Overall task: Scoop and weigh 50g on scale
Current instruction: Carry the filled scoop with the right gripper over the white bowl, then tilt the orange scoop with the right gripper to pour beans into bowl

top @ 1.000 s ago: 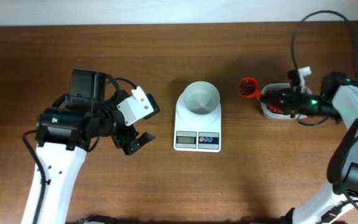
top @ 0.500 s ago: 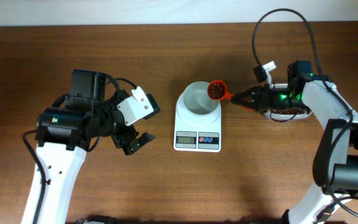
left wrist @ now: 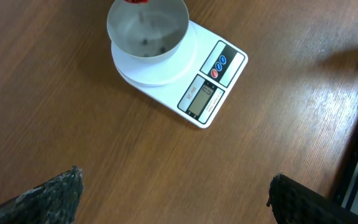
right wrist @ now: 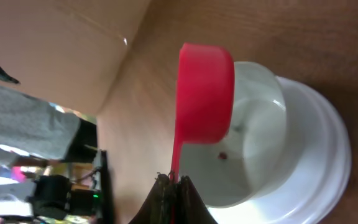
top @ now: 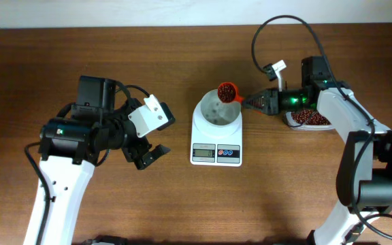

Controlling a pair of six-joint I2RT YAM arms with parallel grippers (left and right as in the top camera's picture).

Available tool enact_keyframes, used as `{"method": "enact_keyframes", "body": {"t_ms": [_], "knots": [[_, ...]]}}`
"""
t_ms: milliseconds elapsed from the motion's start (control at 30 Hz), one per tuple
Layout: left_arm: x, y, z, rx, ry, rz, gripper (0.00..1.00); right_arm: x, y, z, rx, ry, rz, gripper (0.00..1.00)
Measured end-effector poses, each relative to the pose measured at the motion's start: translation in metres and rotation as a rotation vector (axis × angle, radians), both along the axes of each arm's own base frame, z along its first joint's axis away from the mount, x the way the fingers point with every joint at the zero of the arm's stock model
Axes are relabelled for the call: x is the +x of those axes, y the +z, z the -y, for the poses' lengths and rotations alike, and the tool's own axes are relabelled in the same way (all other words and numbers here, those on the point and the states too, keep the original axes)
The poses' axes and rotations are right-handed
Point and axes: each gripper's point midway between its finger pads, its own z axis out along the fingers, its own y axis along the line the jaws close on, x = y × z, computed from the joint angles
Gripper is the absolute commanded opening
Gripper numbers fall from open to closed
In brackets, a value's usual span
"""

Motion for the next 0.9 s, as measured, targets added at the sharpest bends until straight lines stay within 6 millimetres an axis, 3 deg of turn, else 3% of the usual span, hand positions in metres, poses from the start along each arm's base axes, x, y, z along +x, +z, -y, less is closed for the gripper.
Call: {"method": "enact_keyframes", "body": {"t_ms": [300,900], "knots": [[0.0,0.0,0.0,0.0,0.0,0.0,0.99,0.004,0.0,0.0,-0.029,0.062,0.202,0.04],[0.0,0.0,0.0,0.0,0.0,0.0,0.99,0.004,-0.008,-0.001,-0.075,0.054,0.173,0.04]]}}
